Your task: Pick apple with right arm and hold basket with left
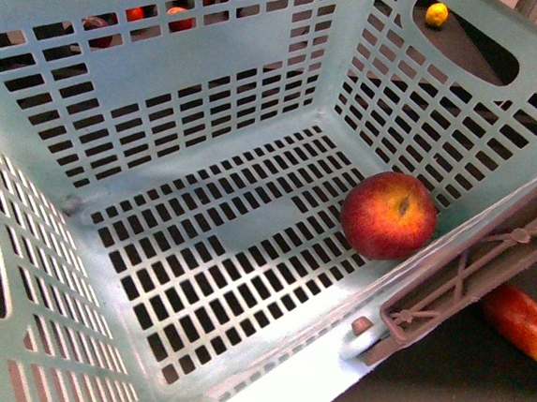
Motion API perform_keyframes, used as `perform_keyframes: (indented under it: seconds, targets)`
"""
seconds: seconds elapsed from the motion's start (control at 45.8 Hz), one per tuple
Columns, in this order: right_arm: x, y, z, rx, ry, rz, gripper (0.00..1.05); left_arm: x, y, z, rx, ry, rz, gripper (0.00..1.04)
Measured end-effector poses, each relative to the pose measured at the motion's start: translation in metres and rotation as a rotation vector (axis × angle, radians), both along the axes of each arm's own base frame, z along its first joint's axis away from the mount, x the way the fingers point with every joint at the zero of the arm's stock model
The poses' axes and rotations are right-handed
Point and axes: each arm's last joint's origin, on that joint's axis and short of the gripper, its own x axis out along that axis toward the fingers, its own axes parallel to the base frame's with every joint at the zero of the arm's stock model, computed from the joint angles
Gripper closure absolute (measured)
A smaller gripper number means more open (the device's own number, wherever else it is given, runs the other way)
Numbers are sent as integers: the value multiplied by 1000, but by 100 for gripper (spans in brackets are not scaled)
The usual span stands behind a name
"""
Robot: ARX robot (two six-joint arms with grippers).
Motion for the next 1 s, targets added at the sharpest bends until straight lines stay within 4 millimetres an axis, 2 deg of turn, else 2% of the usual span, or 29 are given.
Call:
perform_keyframes:
  seconds: [0.131, 0.262, 0.524, 0.698, 1.004]
  targets:
    - [-19, -6, -20, 78, -117, 87, 36, -1, -1, 0, 0, 1, -6, 95]
    - [-42, -15, -44, 97, -116, 86, 60, 0, -1, 0, 0, 0, 1, 95]
    - [-73, -25, -74, 100, -107, 80, 103, 0, -1, 0, 1, 0, -2, 95]
    - [-90, -36, -87, 104, -111, 77, 103, 0, -1, 0, 0, 1, -4, 95]
    - [-112, -37, -102, 105, -108, 80, 103, 0, -1, 0, 1, -1, 0, 95]
